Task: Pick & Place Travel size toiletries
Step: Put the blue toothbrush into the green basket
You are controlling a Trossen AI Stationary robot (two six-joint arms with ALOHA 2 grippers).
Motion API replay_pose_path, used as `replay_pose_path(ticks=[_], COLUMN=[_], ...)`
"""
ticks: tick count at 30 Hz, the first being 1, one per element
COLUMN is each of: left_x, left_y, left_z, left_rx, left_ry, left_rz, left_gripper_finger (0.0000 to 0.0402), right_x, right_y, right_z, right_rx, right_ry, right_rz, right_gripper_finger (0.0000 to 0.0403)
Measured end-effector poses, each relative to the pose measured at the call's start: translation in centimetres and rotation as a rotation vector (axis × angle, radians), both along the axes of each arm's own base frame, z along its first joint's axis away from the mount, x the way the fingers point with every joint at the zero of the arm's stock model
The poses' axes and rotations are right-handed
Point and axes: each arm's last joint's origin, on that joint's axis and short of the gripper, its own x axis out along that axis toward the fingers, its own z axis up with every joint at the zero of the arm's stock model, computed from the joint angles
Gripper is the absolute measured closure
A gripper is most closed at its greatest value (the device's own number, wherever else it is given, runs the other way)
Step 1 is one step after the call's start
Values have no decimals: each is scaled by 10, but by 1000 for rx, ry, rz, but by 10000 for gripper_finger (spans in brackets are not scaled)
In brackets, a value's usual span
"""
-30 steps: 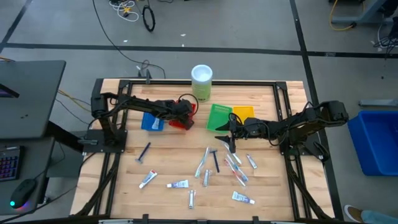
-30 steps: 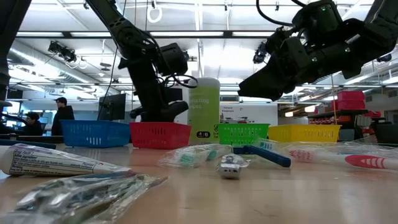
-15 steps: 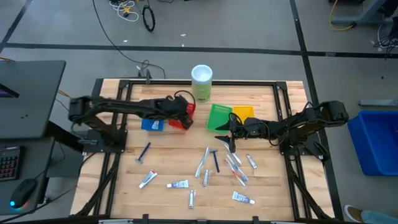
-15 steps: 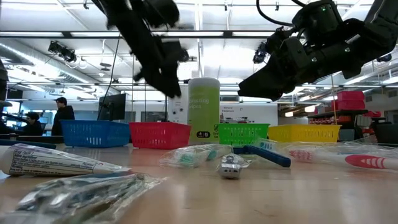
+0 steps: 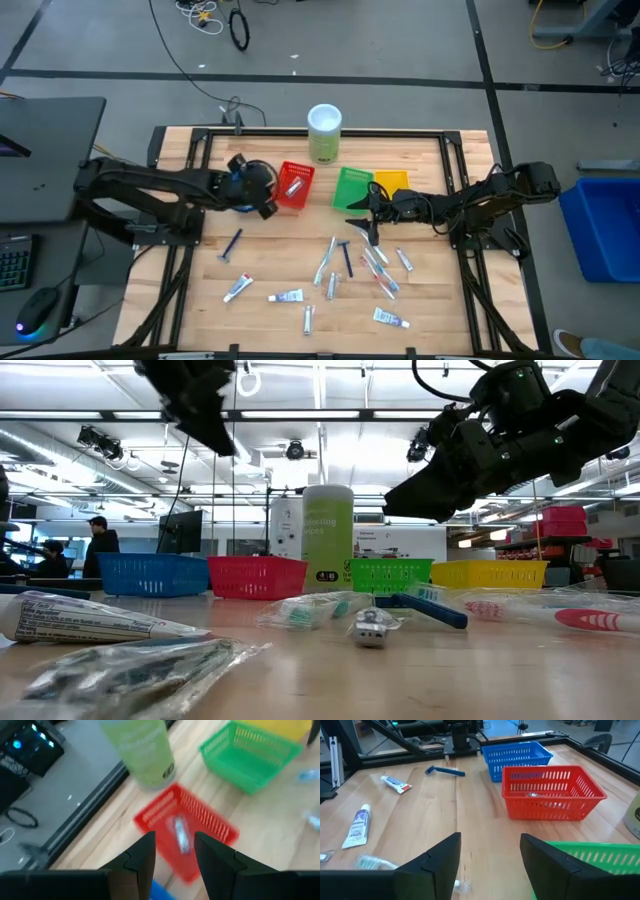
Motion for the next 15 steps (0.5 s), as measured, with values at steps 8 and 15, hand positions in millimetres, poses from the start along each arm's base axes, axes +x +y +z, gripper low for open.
replay_pose_path(ticks=[8,15], left_x=[-14,-9], left_y=[-14,-24], left_z=[-14,-49], left_rx=[-45,-146], left_ry=[50,1], left_rz=[-73,-200], left_gripper_finger=[259,259], right_x=[0,0], right_y=[0,0], right_z=[-1,-1], right_rx=[34,46], right_ry=[9,13], right_rz=[-2,-6], right_gripper_finger=[193,198])
